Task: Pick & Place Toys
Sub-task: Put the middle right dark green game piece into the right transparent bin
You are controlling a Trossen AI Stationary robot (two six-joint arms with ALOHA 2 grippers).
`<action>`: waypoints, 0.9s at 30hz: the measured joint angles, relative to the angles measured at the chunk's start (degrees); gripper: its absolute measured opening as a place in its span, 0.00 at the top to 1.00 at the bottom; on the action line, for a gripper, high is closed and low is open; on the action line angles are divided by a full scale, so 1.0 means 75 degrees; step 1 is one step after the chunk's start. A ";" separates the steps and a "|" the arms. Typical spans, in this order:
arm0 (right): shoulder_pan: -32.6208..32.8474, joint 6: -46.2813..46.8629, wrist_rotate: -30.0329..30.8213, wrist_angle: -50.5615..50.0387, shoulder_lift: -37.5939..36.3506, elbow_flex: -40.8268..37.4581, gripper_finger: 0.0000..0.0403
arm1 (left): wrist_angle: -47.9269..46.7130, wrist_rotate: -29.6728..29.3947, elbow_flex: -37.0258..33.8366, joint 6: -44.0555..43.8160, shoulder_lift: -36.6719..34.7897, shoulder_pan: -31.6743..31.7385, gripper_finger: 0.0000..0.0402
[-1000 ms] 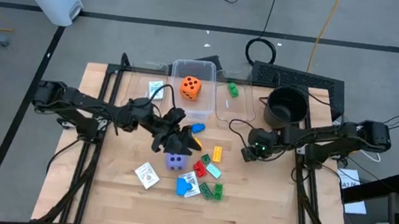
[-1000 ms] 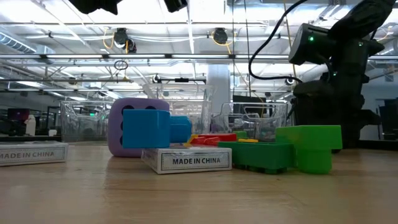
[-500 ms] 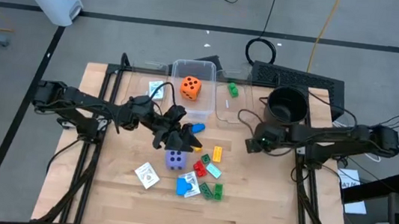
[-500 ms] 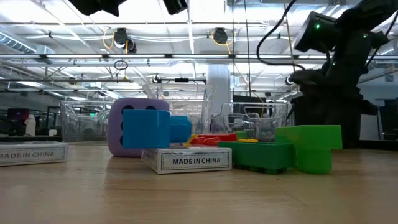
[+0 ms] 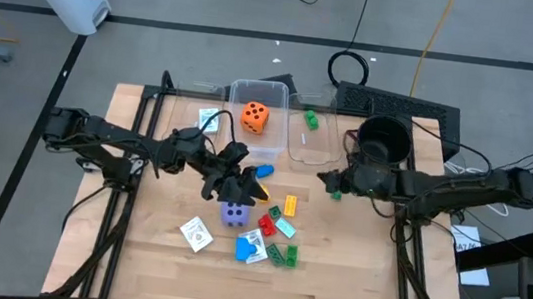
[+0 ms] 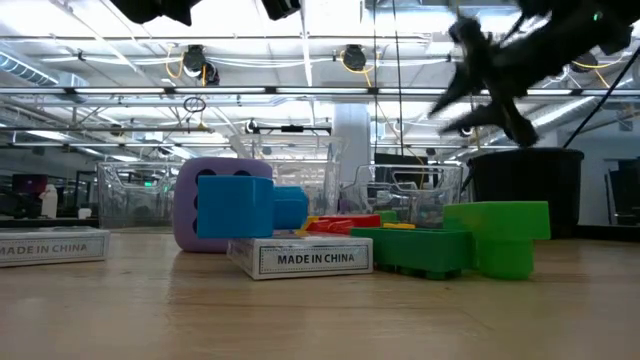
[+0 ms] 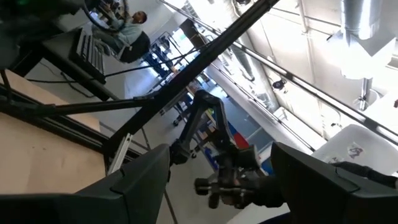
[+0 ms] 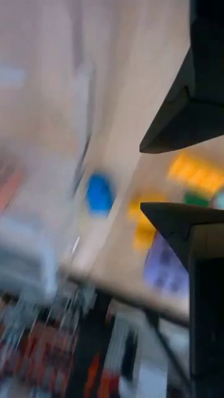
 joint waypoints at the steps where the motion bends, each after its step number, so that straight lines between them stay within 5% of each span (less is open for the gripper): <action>1: 0.0141 -0.0144 0.0217 0.0125 -0.0014 0.0109 0.71 | 0.0042 0.0006 0.0000 0.0006 -0.0007 0.0000 0.30; 6: 0.0881 -0.1420 0.1453 -0.0547 0.0088 0.1447 0.86 | 0.0057 0.0029 0.0008 0.0023 -0.0179 0.0084 0.30; 11: 0.1361 -0.2552 0.2325 -0.2592 0.0506 0.3544 0.99 | -0.0012 0.0164 0.0006 0.0074 -0.0347 0.0282 0.30; 21: 0.1919 -0.0478 0.3074 -0.7568 0.2748 0.7353 1.00 | -0.0345 0.0311 0.0006 0.0276 -0.0638 0.0469 0.30; 27: 0.1857 0.1005 0.1995 -1.0497 0.4602 0.8646 1.00 | -0.0419 0.0400 0.0006 0.0346 -0.0670 0.0490 0.30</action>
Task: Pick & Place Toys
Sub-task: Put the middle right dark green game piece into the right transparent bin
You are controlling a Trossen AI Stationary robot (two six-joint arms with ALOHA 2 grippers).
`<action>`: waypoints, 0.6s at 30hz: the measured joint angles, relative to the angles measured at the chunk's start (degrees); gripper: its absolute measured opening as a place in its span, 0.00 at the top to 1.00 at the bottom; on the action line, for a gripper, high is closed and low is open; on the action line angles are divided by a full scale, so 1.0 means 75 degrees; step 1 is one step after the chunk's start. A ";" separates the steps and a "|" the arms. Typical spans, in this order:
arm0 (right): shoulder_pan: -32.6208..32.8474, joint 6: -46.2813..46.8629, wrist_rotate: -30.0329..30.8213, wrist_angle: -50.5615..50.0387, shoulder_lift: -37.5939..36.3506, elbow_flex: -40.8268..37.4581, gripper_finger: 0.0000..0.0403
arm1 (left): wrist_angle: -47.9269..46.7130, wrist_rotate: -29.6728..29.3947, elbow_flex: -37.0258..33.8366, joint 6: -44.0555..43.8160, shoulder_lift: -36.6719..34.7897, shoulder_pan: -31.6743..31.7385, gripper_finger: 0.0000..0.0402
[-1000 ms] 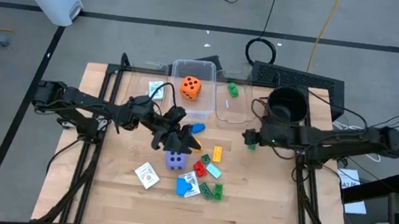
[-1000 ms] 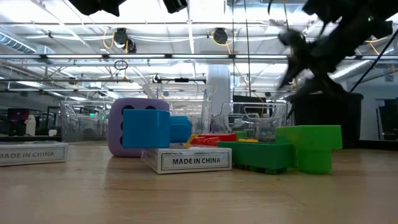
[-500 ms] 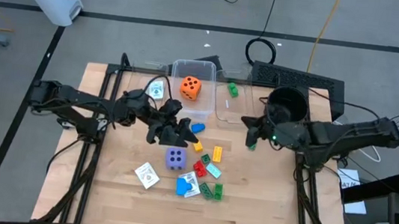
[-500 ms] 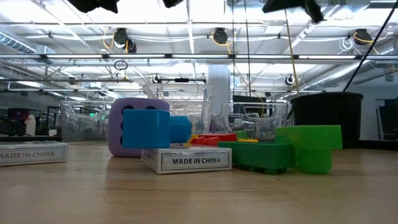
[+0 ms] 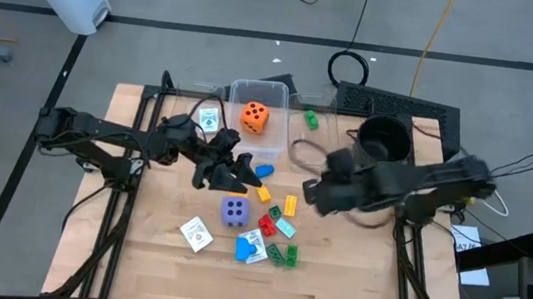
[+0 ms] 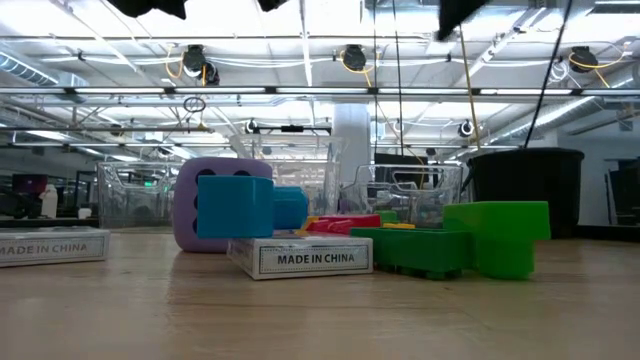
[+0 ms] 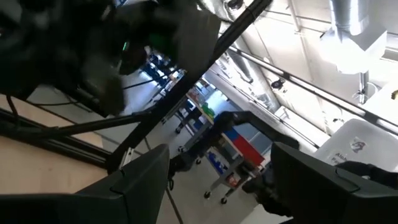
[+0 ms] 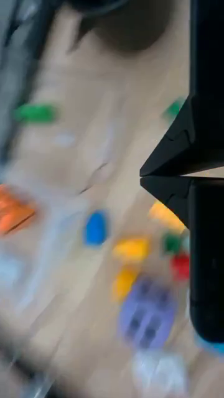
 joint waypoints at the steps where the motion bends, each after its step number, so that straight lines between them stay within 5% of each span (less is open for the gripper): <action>1: -0.0027 0.0266 -0.0316 -0.0613 0.0286 0.0061 1.00 | -0.0018 0.0000 0.0000 0.0018 0.0002 0.0012 0.30; 5: -0.0103 0.0660 -0.0923 -0.0615 0.0877 -0.0424 1.00 | 0.0005 0.0183 0.0000 -0.0069 0.0002 0.0147 0.30; 18: -0.0253 0.2651 -0.0258 -0.0403 0.0454 -0.2130 0.97 | 0.0037 0.0837 0.0000 -0.0401 0.0002 0.0463 0.30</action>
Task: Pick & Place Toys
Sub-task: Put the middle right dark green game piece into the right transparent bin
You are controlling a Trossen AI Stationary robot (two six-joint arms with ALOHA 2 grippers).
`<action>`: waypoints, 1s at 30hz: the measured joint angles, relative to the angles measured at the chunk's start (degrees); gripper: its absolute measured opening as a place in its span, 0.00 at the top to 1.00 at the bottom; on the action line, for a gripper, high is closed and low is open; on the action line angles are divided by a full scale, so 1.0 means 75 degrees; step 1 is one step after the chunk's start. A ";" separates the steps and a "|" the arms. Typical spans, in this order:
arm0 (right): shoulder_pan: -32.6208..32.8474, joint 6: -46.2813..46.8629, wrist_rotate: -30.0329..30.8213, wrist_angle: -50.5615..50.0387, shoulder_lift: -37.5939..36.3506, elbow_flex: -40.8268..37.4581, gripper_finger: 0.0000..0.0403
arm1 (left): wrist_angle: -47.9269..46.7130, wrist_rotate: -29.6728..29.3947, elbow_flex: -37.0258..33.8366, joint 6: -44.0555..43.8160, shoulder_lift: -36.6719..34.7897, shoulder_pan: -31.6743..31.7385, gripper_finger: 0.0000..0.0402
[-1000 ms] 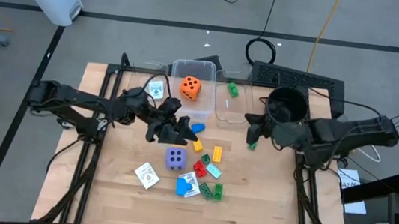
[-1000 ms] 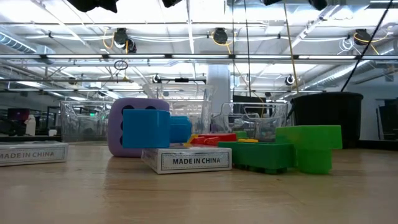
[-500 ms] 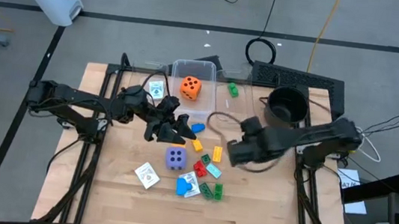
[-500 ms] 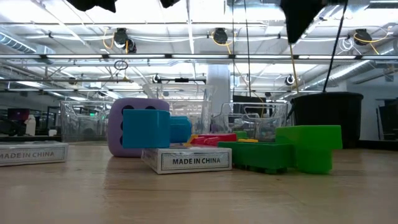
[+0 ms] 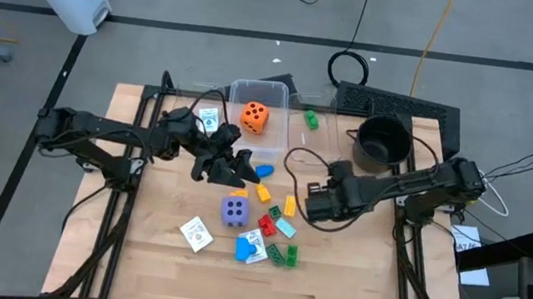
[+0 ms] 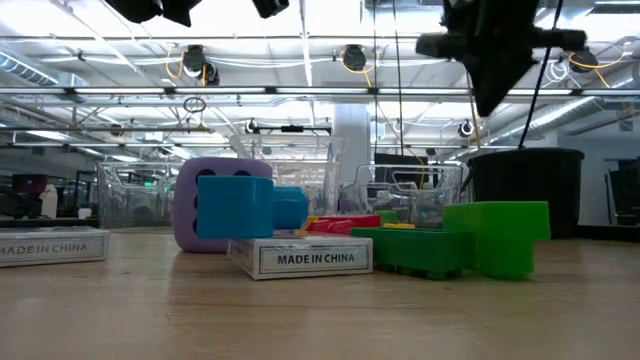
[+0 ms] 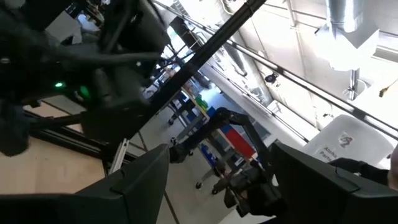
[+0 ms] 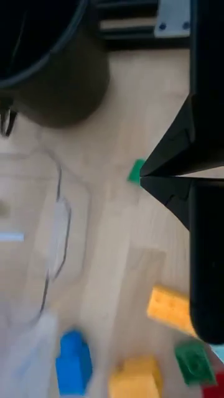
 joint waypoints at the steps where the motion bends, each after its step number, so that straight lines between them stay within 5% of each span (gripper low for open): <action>1: -0.0004 0.0153 -0.0037 0.0060 -0.0108 -0.0197 0.96 | 0.0003 0.0000 0.0000 -0.0008 0.0000 -0.0003 0.30; 10: 0.0000 0.1009 0.0159 0.1252 -0.1384 -0.1917 0.66 | 0.0032 0.0137 0.0000 -0.0041 0.0000 -0.0003 0.30; 18: -0.0305 0.0997 0.0097 0.3745 -0.2100 -0.3821 0.36 | 0.0032 0.0202 0.0000 -0.0065 0.0000 0.0096 0.30; 30: -0.0692 0.0763 -0.0477 0.5190 -0.2159 -0.5010 0.27 | 0.0059 0.0310 -0.0003 -0.0169 0.0003 0.0104 0.30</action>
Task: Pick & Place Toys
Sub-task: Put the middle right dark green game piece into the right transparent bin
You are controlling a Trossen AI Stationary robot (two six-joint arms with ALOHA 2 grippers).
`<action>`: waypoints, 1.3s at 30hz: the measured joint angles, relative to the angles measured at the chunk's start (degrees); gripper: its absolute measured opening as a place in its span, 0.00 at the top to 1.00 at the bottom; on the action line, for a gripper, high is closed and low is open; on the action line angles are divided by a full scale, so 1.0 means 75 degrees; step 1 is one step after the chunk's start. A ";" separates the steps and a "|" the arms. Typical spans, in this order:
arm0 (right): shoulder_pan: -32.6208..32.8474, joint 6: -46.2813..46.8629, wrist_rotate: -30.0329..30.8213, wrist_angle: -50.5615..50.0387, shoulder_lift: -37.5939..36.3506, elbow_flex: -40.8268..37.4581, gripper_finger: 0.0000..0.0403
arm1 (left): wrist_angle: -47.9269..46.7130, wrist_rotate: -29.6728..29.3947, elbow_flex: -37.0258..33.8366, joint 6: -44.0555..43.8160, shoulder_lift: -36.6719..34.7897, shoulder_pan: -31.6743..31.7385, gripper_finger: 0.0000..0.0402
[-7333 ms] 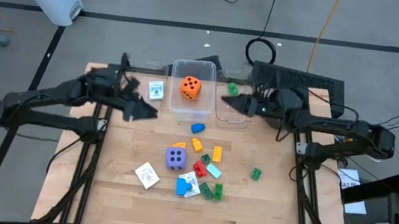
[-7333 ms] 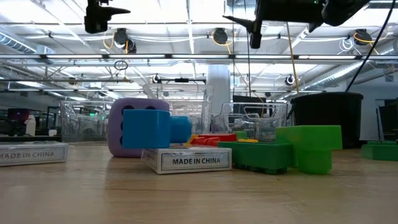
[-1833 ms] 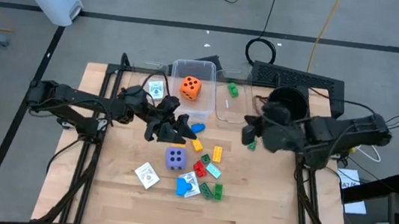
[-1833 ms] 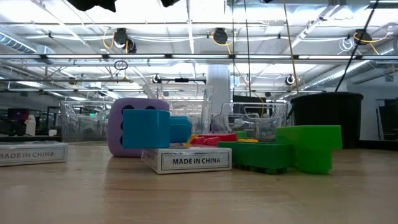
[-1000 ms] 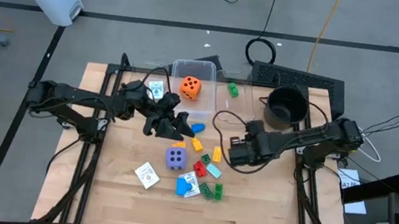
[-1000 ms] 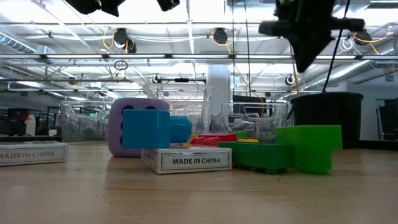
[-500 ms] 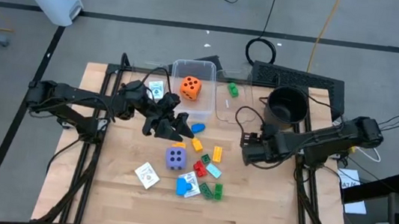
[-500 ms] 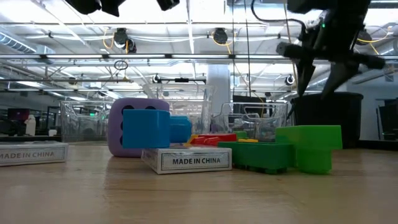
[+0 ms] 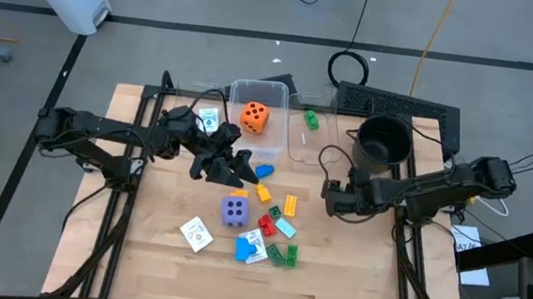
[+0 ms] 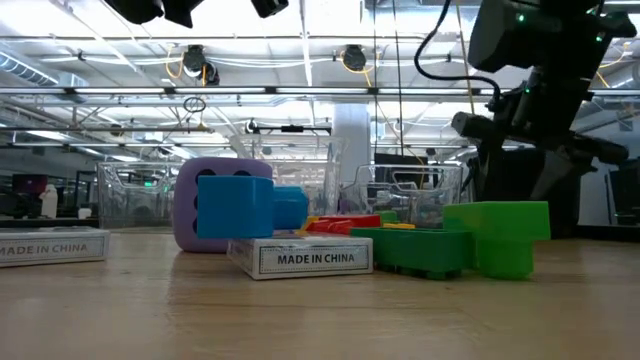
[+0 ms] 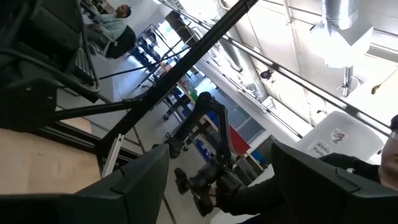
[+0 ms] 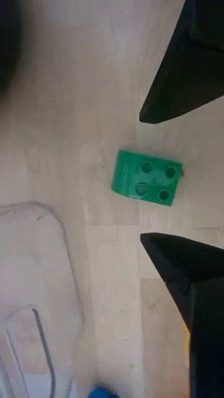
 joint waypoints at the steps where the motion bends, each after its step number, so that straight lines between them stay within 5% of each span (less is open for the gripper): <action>1: -0.0042 -0.0028 -0.0003 0.0020 0.0000 -0.0033 0.27 | 0.0000 0.0013 0.0000 -0.0016 0.0000 -0.0002 0.30; 8: -0.0380 -0.0758 -0.0450 0.1147 0.0185 -0.0334 0.29 | -0.0002 0.0021 0.0000 -0.0065 0.0000 0.0001 0.30; 23: -0.0560 -0.0758 -0.1221 0.1145 0.0957 -0.0354 0.31 | -0.0009 0.0033 0.0000 -0.0152 0.0000 0.0001 0.30; 36: -0.0554 -0.0960 -0.1161 0.1022 0.1058 -0.0351 0.65 | -0.0010 0.0042 -0.0003 -0.0184 0.0000 -0.0001 0.30; 39: -0.0554 -0.1253 -0.1160 0.0999 0.0991 -0.0351 0.66 | -0.0012 0.0042 -0.0003 -0.0185 0.0000 0.0001 0.30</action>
